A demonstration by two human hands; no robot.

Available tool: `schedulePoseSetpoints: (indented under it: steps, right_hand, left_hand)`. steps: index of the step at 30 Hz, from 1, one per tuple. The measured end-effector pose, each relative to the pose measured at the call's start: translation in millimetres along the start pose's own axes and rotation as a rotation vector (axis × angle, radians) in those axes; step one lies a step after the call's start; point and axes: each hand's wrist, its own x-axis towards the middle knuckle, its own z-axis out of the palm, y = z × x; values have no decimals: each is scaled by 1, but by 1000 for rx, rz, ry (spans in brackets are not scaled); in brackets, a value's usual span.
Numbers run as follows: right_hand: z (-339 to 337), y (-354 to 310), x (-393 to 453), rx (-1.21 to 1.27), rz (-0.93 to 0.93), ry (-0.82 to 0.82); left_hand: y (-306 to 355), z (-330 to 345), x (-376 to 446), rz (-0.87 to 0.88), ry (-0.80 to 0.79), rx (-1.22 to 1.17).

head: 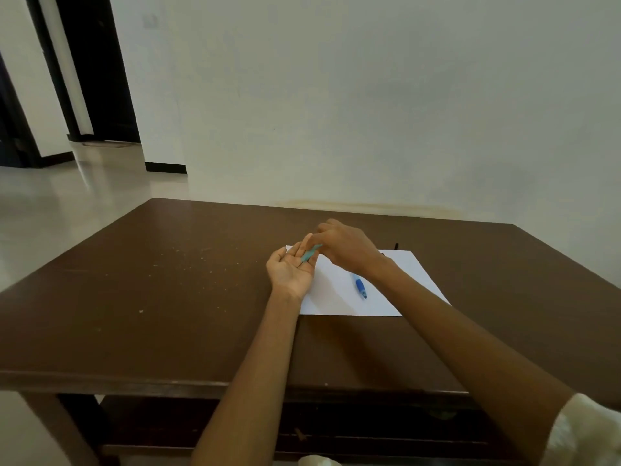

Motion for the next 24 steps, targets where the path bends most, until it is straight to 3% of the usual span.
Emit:
schedulePoseSetpoints:
  steps: [11,24]
  right_hand:
    - [10,8,-17,271,177,12]
    - [15,8,-28,391,259,30]
  left_hand:
    - [-1,1,3,-34,-1,23]
    - [-2,0,5,-54,-78,260]
